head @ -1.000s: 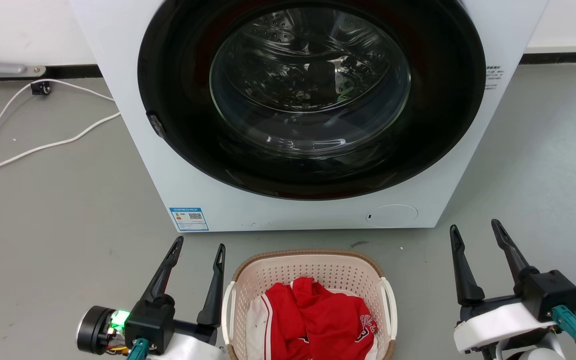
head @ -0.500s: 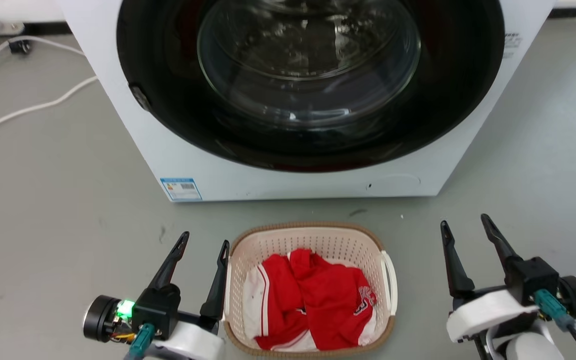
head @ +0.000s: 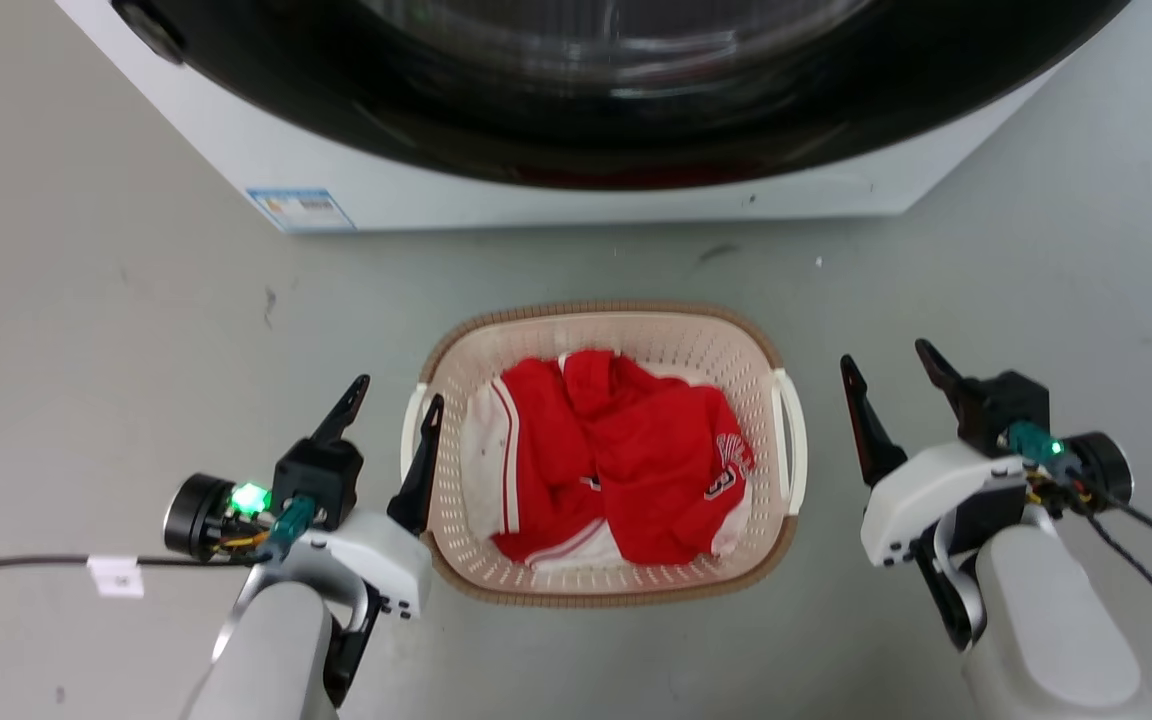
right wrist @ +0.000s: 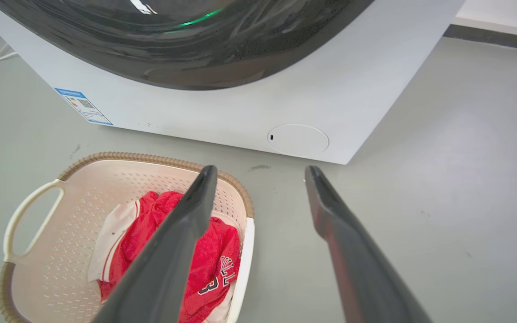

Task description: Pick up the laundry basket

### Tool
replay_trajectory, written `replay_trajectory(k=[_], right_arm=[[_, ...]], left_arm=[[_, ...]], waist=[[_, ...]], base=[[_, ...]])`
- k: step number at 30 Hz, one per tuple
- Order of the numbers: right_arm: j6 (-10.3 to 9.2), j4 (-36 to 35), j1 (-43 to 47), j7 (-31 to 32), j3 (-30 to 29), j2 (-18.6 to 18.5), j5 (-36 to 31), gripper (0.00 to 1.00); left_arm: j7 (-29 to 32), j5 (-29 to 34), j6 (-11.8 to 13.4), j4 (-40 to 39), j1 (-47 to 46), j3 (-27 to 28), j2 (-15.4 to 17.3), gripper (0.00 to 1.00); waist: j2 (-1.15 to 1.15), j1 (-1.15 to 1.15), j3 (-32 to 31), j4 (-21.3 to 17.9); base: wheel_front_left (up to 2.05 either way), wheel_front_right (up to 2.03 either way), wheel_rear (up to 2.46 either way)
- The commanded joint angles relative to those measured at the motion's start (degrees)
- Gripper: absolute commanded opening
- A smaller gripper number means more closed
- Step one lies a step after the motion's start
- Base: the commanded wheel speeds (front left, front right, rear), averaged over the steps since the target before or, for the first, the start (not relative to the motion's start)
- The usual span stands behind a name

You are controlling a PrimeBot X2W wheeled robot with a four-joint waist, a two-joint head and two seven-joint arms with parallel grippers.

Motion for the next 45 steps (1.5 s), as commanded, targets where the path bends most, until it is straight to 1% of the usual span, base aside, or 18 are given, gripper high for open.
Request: replay_trajectory(k=[1, 10, 14, 19, 27, 32, 37, 45], right_arm=[[-0.04, 1.4, -2.2, 0.3, -0.3, 0.0, -0.4, 1.00], [-0.04, 11.9, -10.5, 2.0, -1.8, 0.0, -0.3, 1.00], [-0.04, 15.7, -12.8, 3.3, -0.8, 0.0, 1.3, 1.00], [-0.04, 20.6, -16.9, 5.3, -0.8, 0.0, 1.5, 1.00], [-0.04, 25.9, -22.3, 8.3, -5.1, 0.0, -3.2, 1.00], [-0.04, 28.4, -25.2, 10.2, -6.1, 0.0, -4.5, 1.00], [-0.04, 30.6, -27.2, 12.7, -6.5, 0.0, -6.5, 1.00], [-0.04, 32.5, -29.1, 13.4, -7.7, 0.0, -7.7, 1.00]], left_arm=[[-0.1, 0.0, -0.3, 1.9, -2.1, -0.4, 0.3, 1.00], [-0.1, -0.9, -0.7, 12.4, -13.4, -3.7, 0.5, 1.00], [-0.1, -0.5, -0.7, 17.3, -16.5, -4.4, 0.5, 1.00], [-0.1, -1.7, -0.8, 25.6, -21.3, -6.1, -0.7, 1.00], [-0.1, -7.6, -0.8, 33.8, -27.4, -13.6, -1.0, 1.00], [1.1, -12.5, -0.8, 38.5, -30.6, -19.0, -1.1, 1.00], [2.9, -17.0, -0.8, 39.8, -33.0, -24.4, -0.6, 1.00], [4.3, -23.7, -0.8, 39.5, -35.5, -32.3, 0.7, 1.00]], waist=[[0.00, -0.01, 5.3, 0.0], [0.00, -0.01, 13.7, 2.3], [0.00, -0.01, 15.6, 3.0], [0.00, -0.01, 18.4, 4.0], [0.00, -0.01, 21.5, 5.0], [0.00, -0.01, 23.2, 5.2], [0.00, -0.01, 24.6, 5.2], [0.00, -0.01, 25.9, 5.6]], base=[[0.00, 0.00, 0.00], [0.00, 0.00, 0.00], [0.00, 0.00, 0.00], [0.00, 0.00, 0.00], [0.00, 0.00, 0.00], [0.00, 0.00, 0.00], [0.00, 0.00, 0.00], [0.00, 0.00, 0.00]])
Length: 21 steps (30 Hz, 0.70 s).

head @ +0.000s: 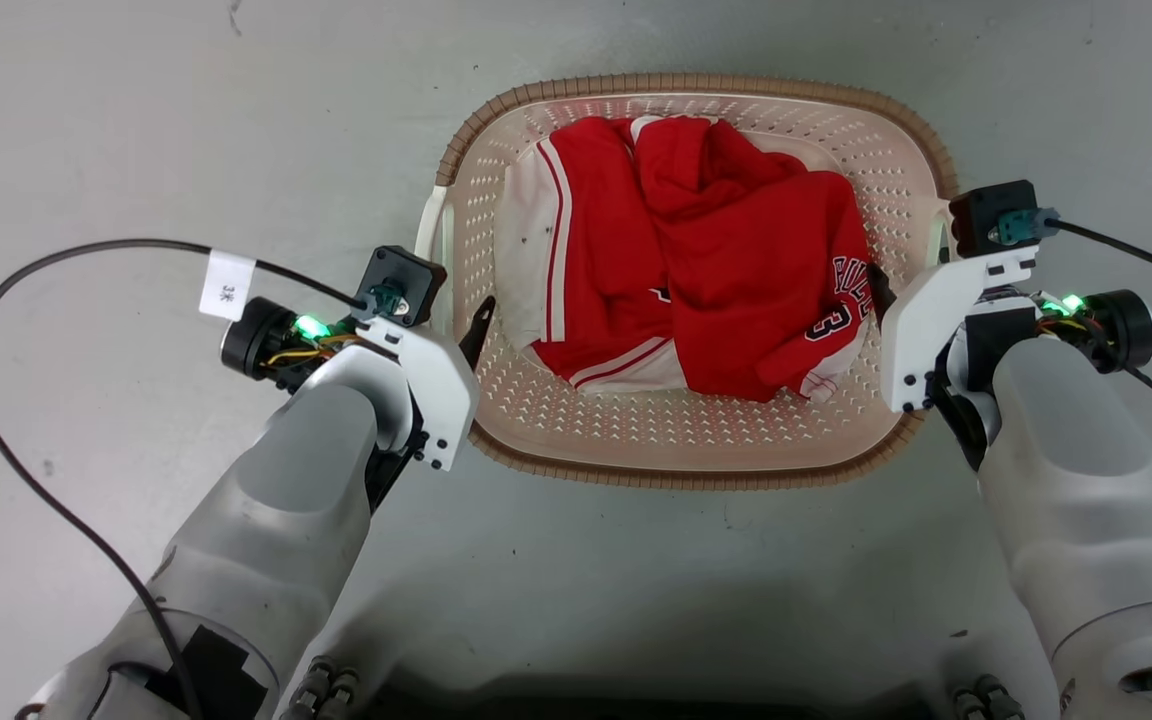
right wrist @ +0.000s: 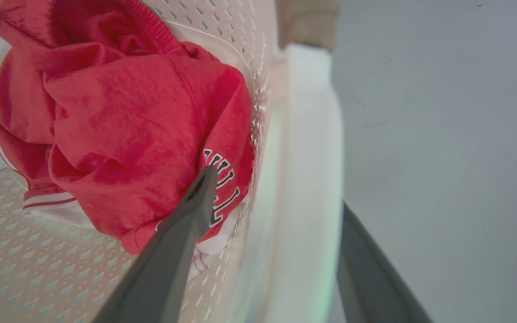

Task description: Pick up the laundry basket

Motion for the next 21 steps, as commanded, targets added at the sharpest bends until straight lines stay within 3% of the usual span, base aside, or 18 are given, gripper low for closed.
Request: replay_trajectory(k=[1, 9, 10, 11, 12, 13, 21], right_arm=[[-0.04, 0.3, -1.0, 0.1, -0.2, 0.0, -0.5, 1.00], [-0.04, 1.7, -1.9, -0.2, -0.9, 0.2, -1.3, 1.00], [-0.04, 2.0, -1.9, -0.3, -0.9, 0.2, -1.2, 1.00], [-0.04, 2.3, -1.9, -0.3, -0.9, 0.1, -1.0, 0.47], [-0.04, 2.6, -1.9, -0.3, -0.9, 0.1, -0.8, 0.09], [-0.04, 2.8, -1.9, -0.4, -0.9, 0.1, -0.8, 0.00], [-0.04, 4.5, -1.8, -0.9, -0.3, -0.4, -0.4, 0.00]], left_arm=[[0.2, -0.5, 0.1, 0.0, -0.7, -0.6, 0.2, 1.00], [0.8, -5.5, 0.1, 0.5, -2.1, -6.4, 1.4, 1.00], [1.2, -6.4, 0.1, 0.5, -1.8, -7.0, 1.3, 0.80], [1.6, -7.1, 0.1, 0.2, -1.5, -7.8, 1.3, 0.10], [2.0, -7.9, 0.1, -0.2, -1.3, -8.5, 1.4, 0.00], [2.1, -8.6, 0.1, -0.4, -1.3, -9.2, 1.6, 0.00], [2.9, -13.6, 0.1, -1.5, -0.8, -14.6, 3.0, 0.00]], waist=[[0.00, 0.00, 0.1, 0.1], [0.00, 0.00, 0.5, 0.2], [0.00, 0.00, 0.5, 0.2], [0.00, 0.00, 0.4, 0.3], [0.00, 0.00, 0.3, 0.3], [0.00, 0.00, 0.3, 0.3], [0.00, 0.00, -1.0, 0.4]], base=[[0.00, 0.00, 0.00], [0.00, 0.00, 0.00], [0.00, 0.00, 0.00], [0.00, 0.00, 0.00], [0.00, 0.00, 0.00], [0.00, 0.00, 0.00], [0.00, 0.00, 0.00]])
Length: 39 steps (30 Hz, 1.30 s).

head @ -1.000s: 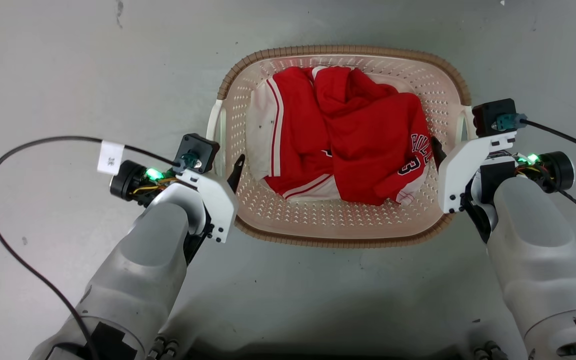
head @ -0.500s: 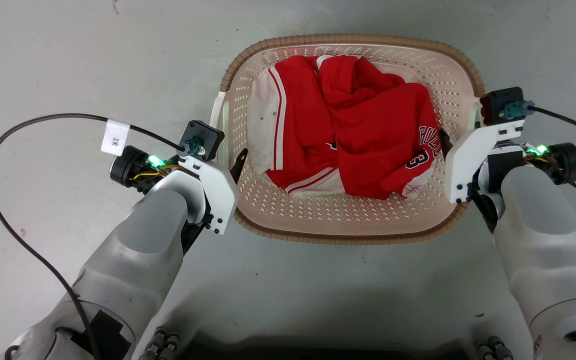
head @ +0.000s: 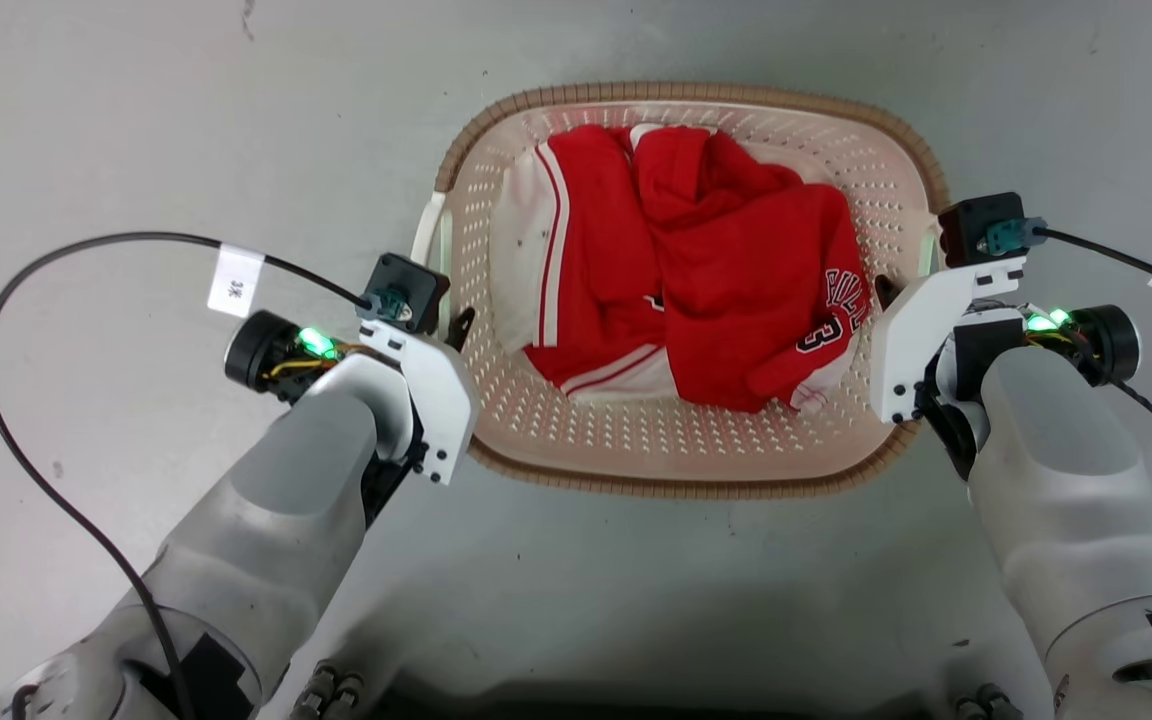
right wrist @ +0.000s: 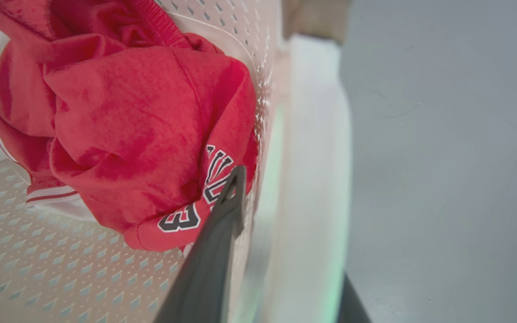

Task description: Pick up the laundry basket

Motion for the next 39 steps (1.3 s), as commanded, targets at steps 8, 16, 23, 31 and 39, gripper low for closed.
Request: replay_trajectory(k=[8, 16, 23, 31, 39], right_arm=[[-0.04, 2.3, 0.6, 2.3, 2.1, -0.9, -0.3, 0.00], [-0.03, 4.7, 3.0, 9.7, 7.7, -1.0, 5.5, 0.00], [-0.01, 4.9, 5.9, 16.0, 17.0, -1.0, 14.0, 0.00], [0.06, 3.6, 9.9, 21.5, 25.2, -1.0, 18.7, 0.00], [0.21, 0.7, 15.5, 24.8, 31.7, -0.9, 26.0, 0.00]], left_arm=[[4.4, -5.8, 0.0, -2.3, 2.5, -6.3, 2.5, 0.00], [8.6, -12.4, 0.0, -5.9, 4.9, -12.0, 6.2, 0.00], [12.9, -17.6, 0.0, -11.2, 8.0, -15.0, 9.7, 0.00], [17.8, -21.4, 0.0, -16.5, 12.2, -16.1, 13.0, 0.00], [21.0, -23.0, -0.2, -22.4, 18.1, -16.4, 15.6, 0.00]], waist=[[0.00, 0.00, -6.0, -0.4], [0.00, 0.00, -15.5, -1.4], [0.00, 0.00, -24.4, -2.4], [0.00, 0.00, -32.5, -2.5], [0.00, 0.00, -39.6, -2.6]], base=[[0.00, 0.00, 0.00], [0.00, 0.00, 0.00], [0.00, 0.00, 0.00], [0.00, 0.00, 0.00], [0.00, 0.00, 0.00]])
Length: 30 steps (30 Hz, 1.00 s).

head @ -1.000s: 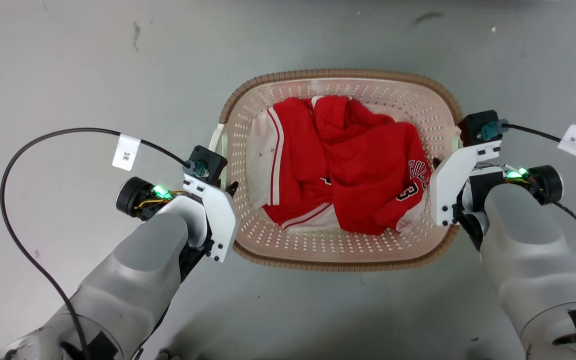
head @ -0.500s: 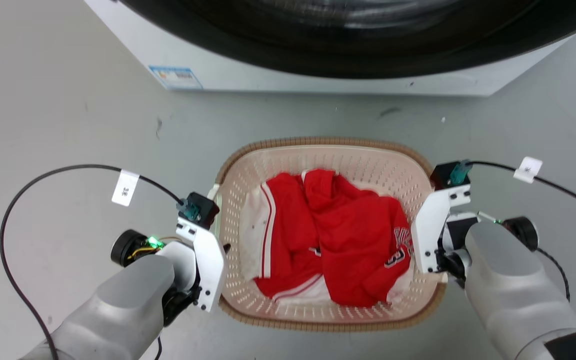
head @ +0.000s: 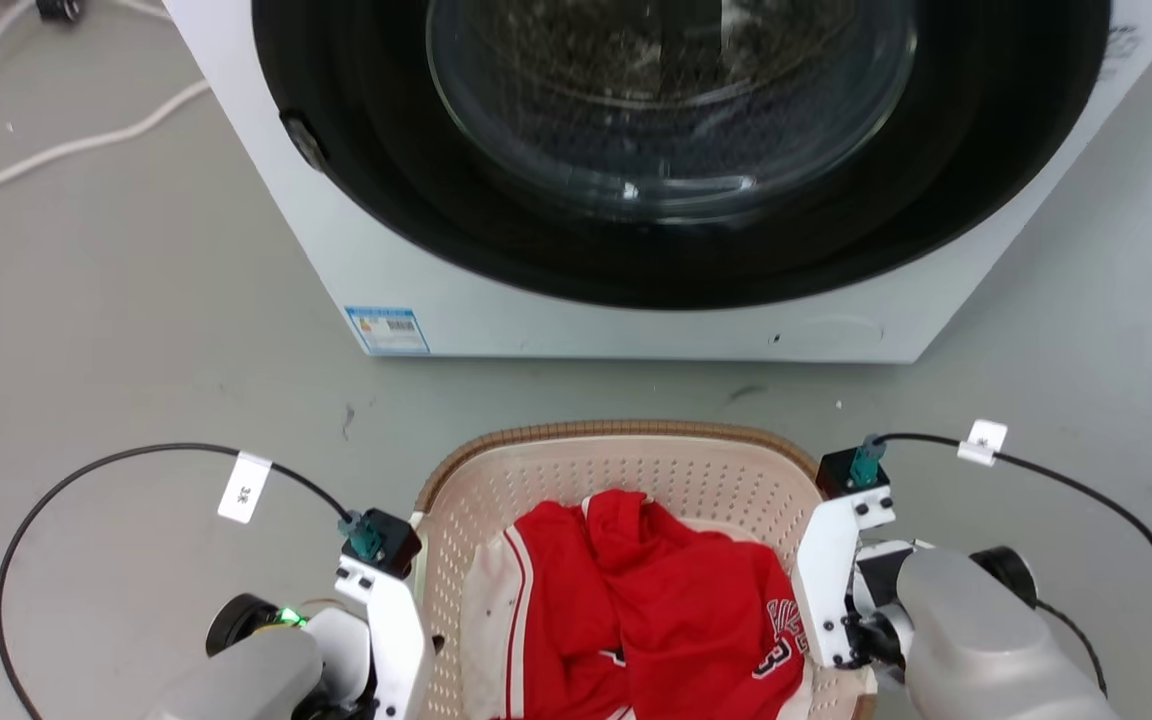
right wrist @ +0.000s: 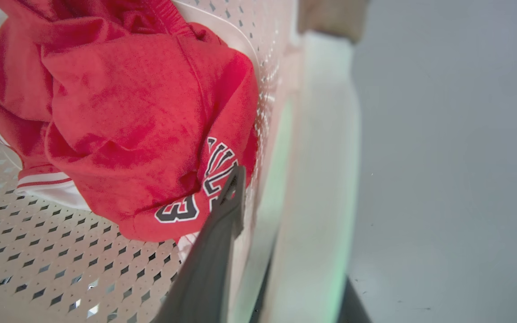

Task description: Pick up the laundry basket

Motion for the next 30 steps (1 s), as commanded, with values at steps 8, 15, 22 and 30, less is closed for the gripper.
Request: replay_trajectory(k=[8, 15, 22, 30], right_arm=[[0.51, -3.4, 5.3, 0.8, 4.5, -2.6, 5.6, 0.00], [0.51, -7.0, 8.4, 1.5, 6.5, -4.3, 10.1, 0.00], [0.49, -9.9, 10.4, 2.0, 7.5, -6.7, 12.4, 0.00], [0.37, -12.0, 12.3, 3.3, 7.2, -8.4, 12.8, 0.00]], left_arm=[[1.8, 0.4, -0.6, -4.9, 5.4, -0.3, 2.9, 0.00], [3.0, 0.1, -0.7, -8.7, 8.0, -0.3, 4.4, 0.00], [3.3, 0.8, -0.7, -10.1, 8.9, -0.3, 5.4, 0.00], [3.8, 0.6, -0.7, -9.9, 10.6, -0.3, 5.9, 0.00]], waist=[[0.00, 0.02, -7.2, -0.8], [0.00, 0.02, -9.1, -0.6], [0.00, 0.02, -10.2, 0.2], [0.00, 0.02, -10.9, 0.3]], base=[[0.00, 0.00, 0.00], [0.00, 0.00, 0.00], [0.00, 0.00, 0.00], [0.00, 0.00, 0.00]])
